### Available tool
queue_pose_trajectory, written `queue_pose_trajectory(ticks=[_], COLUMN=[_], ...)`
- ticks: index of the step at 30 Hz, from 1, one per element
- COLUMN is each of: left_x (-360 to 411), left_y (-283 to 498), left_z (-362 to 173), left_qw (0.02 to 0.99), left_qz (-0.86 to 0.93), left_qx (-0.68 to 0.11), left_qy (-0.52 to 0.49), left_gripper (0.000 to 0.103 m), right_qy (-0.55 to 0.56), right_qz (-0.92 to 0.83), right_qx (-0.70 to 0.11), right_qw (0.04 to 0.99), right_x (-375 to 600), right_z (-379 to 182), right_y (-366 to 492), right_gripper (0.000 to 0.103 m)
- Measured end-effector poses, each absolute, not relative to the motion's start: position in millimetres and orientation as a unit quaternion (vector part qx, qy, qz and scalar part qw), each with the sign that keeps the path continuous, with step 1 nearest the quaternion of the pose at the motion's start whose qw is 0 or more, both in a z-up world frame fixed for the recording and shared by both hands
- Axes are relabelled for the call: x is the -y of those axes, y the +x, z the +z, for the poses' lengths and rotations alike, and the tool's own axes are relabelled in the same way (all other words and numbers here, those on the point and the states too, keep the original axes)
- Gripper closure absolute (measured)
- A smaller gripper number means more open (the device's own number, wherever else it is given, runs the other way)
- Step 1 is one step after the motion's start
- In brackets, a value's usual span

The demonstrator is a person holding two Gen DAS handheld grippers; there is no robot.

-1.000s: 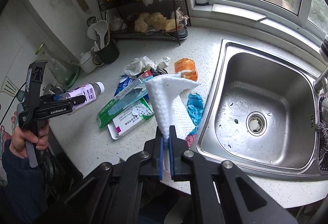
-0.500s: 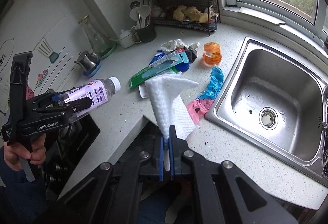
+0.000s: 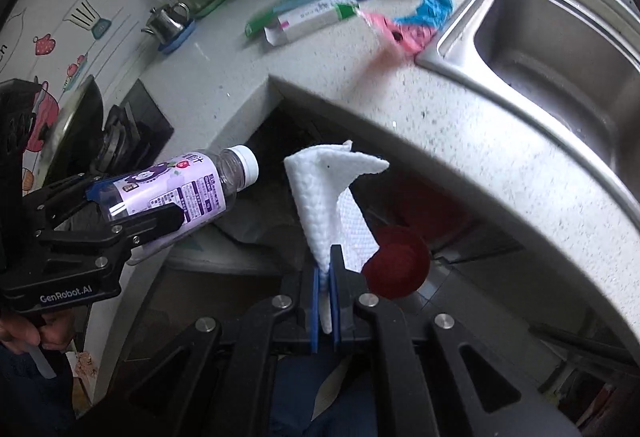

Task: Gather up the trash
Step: 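Carry the wipe and bottle down toward the red bin with both tools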

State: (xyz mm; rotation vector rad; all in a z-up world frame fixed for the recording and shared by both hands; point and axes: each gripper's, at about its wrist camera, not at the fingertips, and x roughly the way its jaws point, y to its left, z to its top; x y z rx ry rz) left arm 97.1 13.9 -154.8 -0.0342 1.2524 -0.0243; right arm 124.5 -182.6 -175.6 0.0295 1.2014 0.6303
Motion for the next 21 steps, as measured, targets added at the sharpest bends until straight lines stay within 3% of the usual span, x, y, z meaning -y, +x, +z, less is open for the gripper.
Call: queue_pose_trajectory(ticks=[10, 21], left_x=[10.7, 11.5], left_y=[88.8, 109.8], left_z=[-308.6, -491.4], left_qw=[0.771, 0.754], left_qz=[-0.022, -0.027], left_qx=[-0.636, -0.656], left_qy=[0.003, -0.011], left_gripper=[0.036, 0.036], right_qy=[-0.011, 0.008], right_qz=[0.279, 0.264], right_qx=[-0.613, -0.649], right_qw=[0.739, 0.714], right_x=[157.1, 139.7], right_z=[-318.7, -535.5], right_y=[146.3, 194.2], right_gripper=[0.099, 0.099])
